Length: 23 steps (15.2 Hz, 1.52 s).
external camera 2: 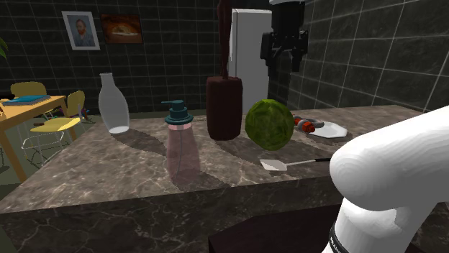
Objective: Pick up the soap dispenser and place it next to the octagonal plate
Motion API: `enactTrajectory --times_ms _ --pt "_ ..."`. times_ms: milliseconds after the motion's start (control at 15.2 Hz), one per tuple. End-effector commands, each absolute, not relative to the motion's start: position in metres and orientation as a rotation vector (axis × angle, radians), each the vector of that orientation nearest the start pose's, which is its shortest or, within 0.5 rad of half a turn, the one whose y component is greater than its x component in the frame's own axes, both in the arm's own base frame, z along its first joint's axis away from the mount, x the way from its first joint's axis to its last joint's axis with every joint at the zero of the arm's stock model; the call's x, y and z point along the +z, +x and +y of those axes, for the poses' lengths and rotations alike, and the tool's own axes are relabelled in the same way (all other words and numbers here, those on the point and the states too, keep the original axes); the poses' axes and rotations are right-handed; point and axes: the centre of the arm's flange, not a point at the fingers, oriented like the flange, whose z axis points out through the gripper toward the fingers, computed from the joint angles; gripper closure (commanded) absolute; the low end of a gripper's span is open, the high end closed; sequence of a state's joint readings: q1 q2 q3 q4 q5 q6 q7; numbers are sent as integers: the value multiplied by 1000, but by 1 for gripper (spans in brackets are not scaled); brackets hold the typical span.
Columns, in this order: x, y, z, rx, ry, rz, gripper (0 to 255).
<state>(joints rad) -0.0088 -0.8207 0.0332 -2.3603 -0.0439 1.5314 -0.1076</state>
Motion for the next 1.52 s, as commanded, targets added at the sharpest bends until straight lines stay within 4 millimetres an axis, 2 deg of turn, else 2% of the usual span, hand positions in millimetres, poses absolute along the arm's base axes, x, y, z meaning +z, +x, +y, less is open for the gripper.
enactTrajectory --times_ms 0,726,1452 --pt "596 293 6 19 -3203 -192 0" --pt "575 326 155 14 -3263 -242 0" --pt "546 355 304 9 -3322 -294 0"
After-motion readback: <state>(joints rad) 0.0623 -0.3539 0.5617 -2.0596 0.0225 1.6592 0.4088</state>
